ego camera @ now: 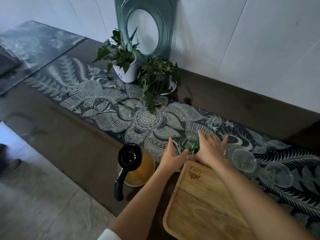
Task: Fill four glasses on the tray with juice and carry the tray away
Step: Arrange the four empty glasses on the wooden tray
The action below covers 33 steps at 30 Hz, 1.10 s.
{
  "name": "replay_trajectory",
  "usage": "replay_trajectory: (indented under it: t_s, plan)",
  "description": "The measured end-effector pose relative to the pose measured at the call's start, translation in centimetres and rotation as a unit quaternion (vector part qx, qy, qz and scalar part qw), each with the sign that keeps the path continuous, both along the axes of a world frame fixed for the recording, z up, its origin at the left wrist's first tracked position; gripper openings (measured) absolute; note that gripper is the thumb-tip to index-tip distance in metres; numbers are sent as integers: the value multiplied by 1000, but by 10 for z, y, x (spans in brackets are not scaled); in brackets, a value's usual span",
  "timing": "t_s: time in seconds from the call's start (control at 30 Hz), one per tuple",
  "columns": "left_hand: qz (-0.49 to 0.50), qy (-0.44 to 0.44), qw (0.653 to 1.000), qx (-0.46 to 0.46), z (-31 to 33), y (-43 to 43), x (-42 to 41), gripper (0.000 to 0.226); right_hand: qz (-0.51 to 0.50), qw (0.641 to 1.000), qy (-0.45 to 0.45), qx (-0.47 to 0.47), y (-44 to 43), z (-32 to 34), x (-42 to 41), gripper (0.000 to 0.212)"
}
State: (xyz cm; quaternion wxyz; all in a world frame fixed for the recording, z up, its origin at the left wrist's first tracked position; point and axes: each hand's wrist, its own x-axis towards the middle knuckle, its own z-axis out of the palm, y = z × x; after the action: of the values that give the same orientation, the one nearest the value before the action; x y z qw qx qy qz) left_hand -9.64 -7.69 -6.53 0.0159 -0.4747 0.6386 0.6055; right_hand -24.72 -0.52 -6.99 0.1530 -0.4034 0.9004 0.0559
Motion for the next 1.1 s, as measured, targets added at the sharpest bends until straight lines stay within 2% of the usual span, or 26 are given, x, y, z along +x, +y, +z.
replay_trajectory:
  t_s: [0.2,0.37,0.5,0.63,0.73,0.8,0.83,0.9,1.0,1.1]
  plan:
    - [25,6,996,81,-4,0,-9,93,14,1000,22,15,-6,-8,-1,128]
    - [14,14,996,82,-4,3,-10,73,19,999,21,29,-10,-4,1,110]
    - [18,15,995,96,-10,3,-13,76,7,1000,0,10,-14,-8,0,94]
    - [28,13,995,98,-12,2,-16,80,2,1000,-2,-9,-20,-14,0,91]
    - [42,35,992,113,-13,0,-19,59,5,1000,0,-27,-21,-20,2,80]
    - [45,51,990,122,-10,-1,-19,28,8,999,7,-38,-21,-21,2,75]
    - [51,59,989,127,-8,-2,-19,18,9,999,12,-40,-22,-21,2,76]
    - [63,75,986,133,-6,-2,-17,14,12,999,21,-40,-23,-17,4,88]
    - [76,96,983,140,-3,-3,-12,13,4,996,29,-81,-25,-13,10,93]
    - [90,118,981,121,5,-1,-5,25,-4,990,39,-139,-25,-9,16,94]
